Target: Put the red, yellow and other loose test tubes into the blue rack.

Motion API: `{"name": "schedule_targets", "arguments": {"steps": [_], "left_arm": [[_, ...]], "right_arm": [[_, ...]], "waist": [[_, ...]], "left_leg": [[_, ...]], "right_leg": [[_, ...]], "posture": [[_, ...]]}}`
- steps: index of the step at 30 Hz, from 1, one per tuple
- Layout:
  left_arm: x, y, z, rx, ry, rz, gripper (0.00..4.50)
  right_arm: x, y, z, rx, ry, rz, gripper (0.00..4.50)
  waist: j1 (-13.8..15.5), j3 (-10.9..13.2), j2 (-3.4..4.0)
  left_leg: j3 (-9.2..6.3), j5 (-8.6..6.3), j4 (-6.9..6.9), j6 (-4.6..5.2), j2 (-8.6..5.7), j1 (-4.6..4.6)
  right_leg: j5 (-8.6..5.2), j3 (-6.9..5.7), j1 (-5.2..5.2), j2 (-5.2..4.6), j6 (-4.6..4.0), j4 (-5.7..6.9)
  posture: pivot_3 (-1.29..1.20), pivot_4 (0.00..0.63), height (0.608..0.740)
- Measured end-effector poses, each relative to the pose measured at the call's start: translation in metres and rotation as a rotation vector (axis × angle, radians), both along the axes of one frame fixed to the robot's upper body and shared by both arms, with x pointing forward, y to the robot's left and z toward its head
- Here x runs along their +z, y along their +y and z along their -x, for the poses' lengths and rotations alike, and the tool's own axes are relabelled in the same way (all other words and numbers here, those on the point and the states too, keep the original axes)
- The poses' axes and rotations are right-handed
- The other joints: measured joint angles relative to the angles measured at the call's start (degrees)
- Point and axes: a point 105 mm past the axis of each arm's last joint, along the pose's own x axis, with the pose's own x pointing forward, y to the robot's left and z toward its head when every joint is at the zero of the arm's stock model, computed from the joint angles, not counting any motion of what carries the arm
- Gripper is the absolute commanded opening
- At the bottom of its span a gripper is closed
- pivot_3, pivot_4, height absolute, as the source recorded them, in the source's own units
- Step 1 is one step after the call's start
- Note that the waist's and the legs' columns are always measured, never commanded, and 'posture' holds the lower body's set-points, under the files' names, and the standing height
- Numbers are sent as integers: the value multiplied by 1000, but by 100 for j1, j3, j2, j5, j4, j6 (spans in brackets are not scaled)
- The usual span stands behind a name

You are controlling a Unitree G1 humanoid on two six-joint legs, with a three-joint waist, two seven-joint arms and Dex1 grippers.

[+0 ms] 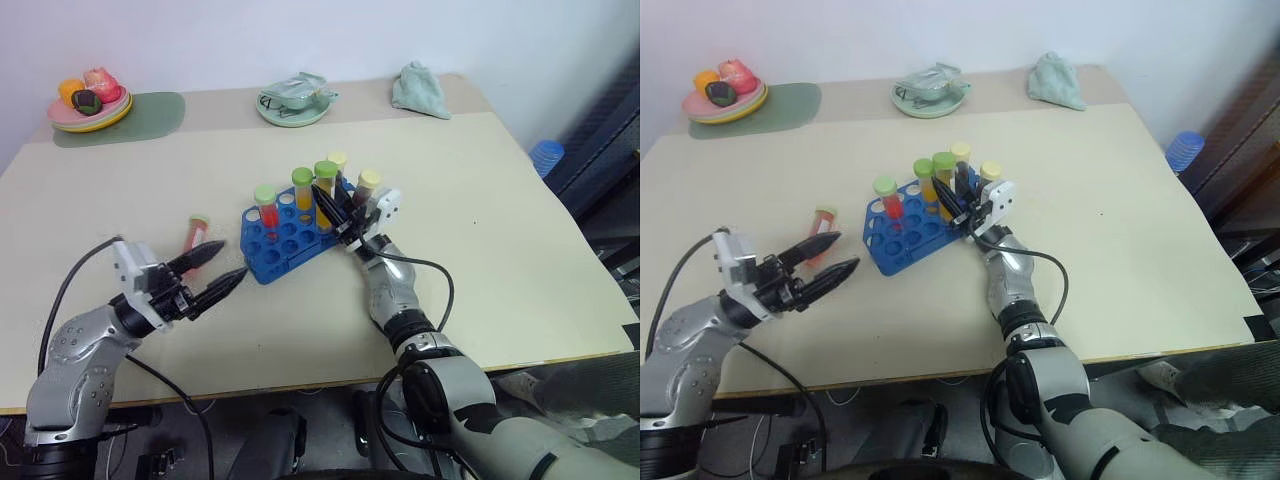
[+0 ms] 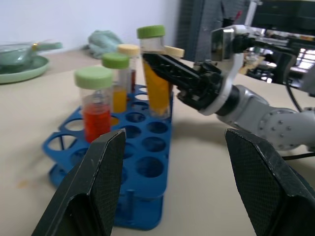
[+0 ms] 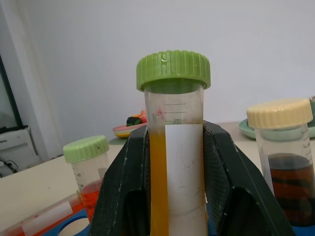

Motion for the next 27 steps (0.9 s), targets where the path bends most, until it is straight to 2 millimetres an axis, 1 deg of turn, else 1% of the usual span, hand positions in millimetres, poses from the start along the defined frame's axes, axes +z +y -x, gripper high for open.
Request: {"name": "schedule_targets", "arguments": {"steps": [5,7,14,16,17,18,21,22,27], "left_arm": [[1,-2,0,-16,-4,-8,3266],[2,-2,-1,-19,-9,-8,3266],[2,-3,-5,-23,-8,-4,3266],[5,-3,-7,-23,-16,-3,3266],[5,-3,-7,-24,-17,-2,3266],[5,-3,-7,-24,-19,-2,3266],[5,-3,-8,-22,-18,-1,3266],[5,-3,-8,-20,-18,0,3266],[5,-3,-10,-4,-14,9,3266]], "right_arm": [[-2,-4,5,-27,-44,5,801],[-7,-7,8,-41,-49,13,801],[-7,-9,11,-57,-75,17,801],[-6,-9,12,-51,-82,18,1851],[-6,-9,12,-49,-84,17,2207],[-6,-9,13,-42,-88,19,2668],[-5,-9,14,-45,-97,20,4196],[-5,-10,14,-52,-100,18,4460],[-4,-9,15,-75,-115,37,4460]], "waist": [[25,-1,1],[35,-1,0],[38,-14,-17],[39,-17,-20],[38,-18,-20],[37,-19,-20],[40,-20,-20],[41,-20,-20],[46,-22,-19]], "left_leg": [[0,-1,0,1,0,0],[-1,-1,0,2,0,-1],[-2,-2,-1,2,0,7],[-3,-2,-1,2,0,8],[-3,-3,-2,3,0,8],[-3,-3,-2,3,0,8],[-3,-4,-2,3,0,8],[-3,-4,-2,3,0,8],[-3,-4,-2,3,0,7]], "right_leg": [[0,0,2,0,0,-3],[0,-1,2,0,0,-4],[0,-2,11,1,0,-5],[0,-2,12,1,0,-6],[0,-2,12,1,0,-6],[0,-2,12,1,0,-6],[0,-2,12,1,0,-6],[0,-2,12,1,0,-6],[0,-2,11,1,0,-6]], "posture": [[0,150,740],[0,150,740],[0,150,740],[0,150,740],[0,150,740],[0,150,740],[0,150,740],[0,150,740],[0,150,740]]}}
